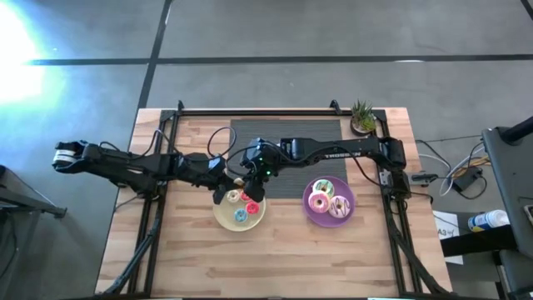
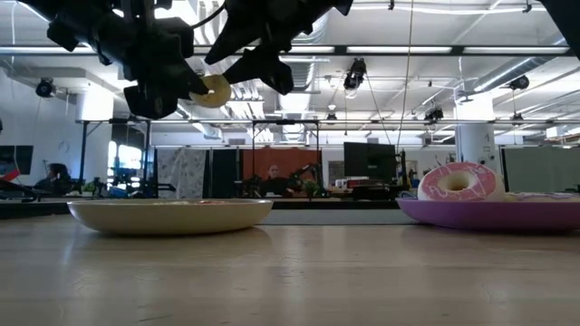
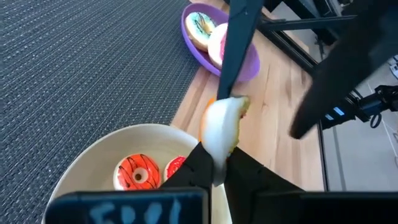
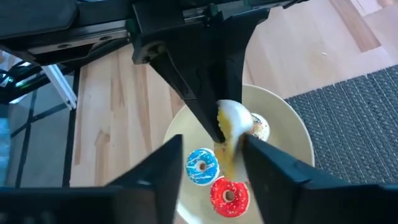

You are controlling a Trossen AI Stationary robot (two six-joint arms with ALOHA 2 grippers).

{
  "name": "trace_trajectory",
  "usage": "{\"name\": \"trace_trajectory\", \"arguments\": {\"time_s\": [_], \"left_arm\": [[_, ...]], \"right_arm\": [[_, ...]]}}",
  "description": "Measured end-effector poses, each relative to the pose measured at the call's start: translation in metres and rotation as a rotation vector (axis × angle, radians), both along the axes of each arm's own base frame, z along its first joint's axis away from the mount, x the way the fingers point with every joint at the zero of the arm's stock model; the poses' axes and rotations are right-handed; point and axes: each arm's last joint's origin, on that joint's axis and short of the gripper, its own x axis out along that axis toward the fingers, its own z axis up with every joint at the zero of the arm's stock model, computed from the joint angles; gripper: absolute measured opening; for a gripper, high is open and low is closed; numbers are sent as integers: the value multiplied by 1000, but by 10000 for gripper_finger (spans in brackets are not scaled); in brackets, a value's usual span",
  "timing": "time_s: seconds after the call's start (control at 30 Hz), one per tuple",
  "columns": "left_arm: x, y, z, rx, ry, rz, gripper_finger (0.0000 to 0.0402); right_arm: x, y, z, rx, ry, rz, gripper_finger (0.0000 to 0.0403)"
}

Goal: Pick & Place donuts
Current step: Put the small yellow donut on the white plate

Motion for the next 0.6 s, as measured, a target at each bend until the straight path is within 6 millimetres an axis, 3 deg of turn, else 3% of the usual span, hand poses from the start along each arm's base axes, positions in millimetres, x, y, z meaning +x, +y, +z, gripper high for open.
{"name": "trace_trajectory", "arguments": {"time_s": [0.13,0.27,0.47,0.6], "left_arm": [[-3,0,-5,-23,65,14,2],[-9,-2,-14,-118,183,-8,1],[-15,-16,-22,-335,283,-196,1],[-19,-18,-48,-416,404,-188,1]], "right_arm": [[-2,0,3,-25,-10,22,216],[-10,-2,17,-74,-11,-31,248],[-26,-13,32,-110,42,-150,256],[-27,-11,34,-76,44,-176,247]]}}
